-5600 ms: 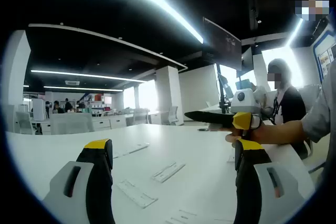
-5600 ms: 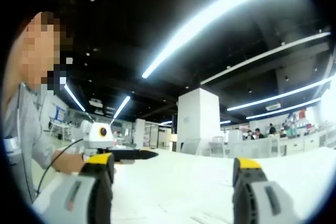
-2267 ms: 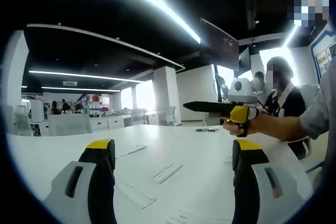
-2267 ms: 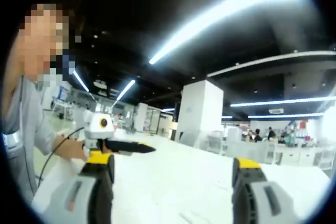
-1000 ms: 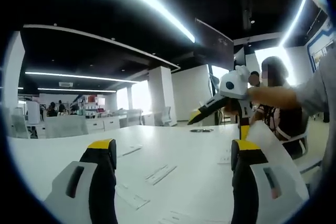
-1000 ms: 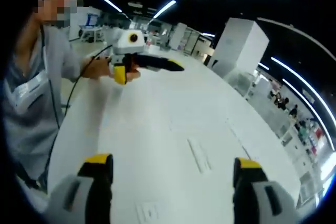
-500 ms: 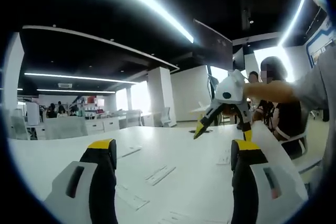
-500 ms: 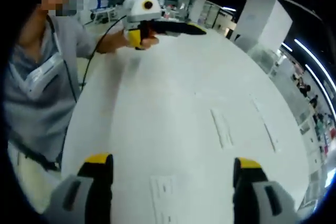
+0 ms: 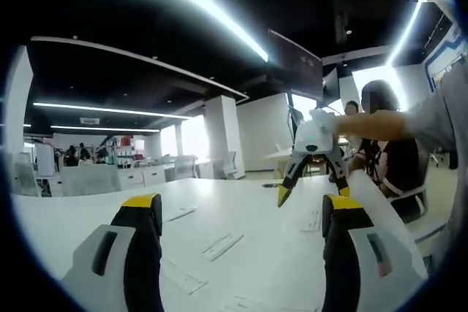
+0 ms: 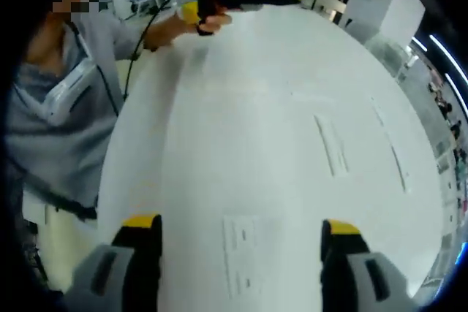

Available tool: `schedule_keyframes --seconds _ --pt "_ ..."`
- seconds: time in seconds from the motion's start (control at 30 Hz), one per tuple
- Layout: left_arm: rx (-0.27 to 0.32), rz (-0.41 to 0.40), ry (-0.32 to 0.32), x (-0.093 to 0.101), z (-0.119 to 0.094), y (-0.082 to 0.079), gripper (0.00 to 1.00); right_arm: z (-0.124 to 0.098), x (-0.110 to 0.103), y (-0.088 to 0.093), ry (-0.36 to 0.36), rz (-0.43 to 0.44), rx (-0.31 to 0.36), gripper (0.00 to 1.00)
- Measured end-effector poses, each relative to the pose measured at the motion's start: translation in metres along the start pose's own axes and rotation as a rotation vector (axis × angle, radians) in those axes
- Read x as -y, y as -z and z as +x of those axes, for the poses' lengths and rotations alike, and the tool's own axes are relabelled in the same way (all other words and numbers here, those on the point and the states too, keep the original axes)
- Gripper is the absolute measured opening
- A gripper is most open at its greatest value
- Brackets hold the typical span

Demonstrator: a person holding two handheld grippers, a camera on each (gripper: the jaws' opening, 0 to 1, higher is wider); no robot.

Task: Locate the socket holder cover, grip the socket holder cover, clip it into the socket holder slot.

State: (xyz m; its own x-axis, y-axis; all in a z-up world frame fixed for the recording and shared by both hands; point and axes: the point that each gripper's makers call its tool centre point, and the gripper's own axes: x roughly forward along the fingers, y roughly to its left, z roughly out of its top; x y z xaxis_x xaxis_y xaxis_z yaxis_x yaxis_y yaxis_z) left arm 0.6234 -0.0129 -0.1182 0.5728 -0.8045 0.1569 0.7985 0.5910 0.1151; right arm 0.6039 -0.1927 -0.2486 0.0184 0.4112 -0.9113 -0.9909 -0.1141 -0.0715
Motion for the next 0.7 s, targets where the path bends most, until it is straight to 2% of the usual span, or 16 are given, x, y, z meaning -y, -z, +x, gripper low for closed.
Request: schedule_keyframes --seconds 0.33,0.47,0.7 --pt "0.003 -0.006 0.010 0.003 0.000 -0.001 0.89 0.001 -0.006 0.015 -0.045 0.008 -0.099 0.80" --pt "0.002 -0.004 0.012 0.004 0.000 -0.002 0.89 0.002 -0.001 0.027 -0.040 0.003 -0.162 0.74" --pt "-0.002 -0.007 0.015 0.004 0.001 0.000 0.89 0.007 -0.002 0.038 -0.064 0.010 -0.202 0.67"
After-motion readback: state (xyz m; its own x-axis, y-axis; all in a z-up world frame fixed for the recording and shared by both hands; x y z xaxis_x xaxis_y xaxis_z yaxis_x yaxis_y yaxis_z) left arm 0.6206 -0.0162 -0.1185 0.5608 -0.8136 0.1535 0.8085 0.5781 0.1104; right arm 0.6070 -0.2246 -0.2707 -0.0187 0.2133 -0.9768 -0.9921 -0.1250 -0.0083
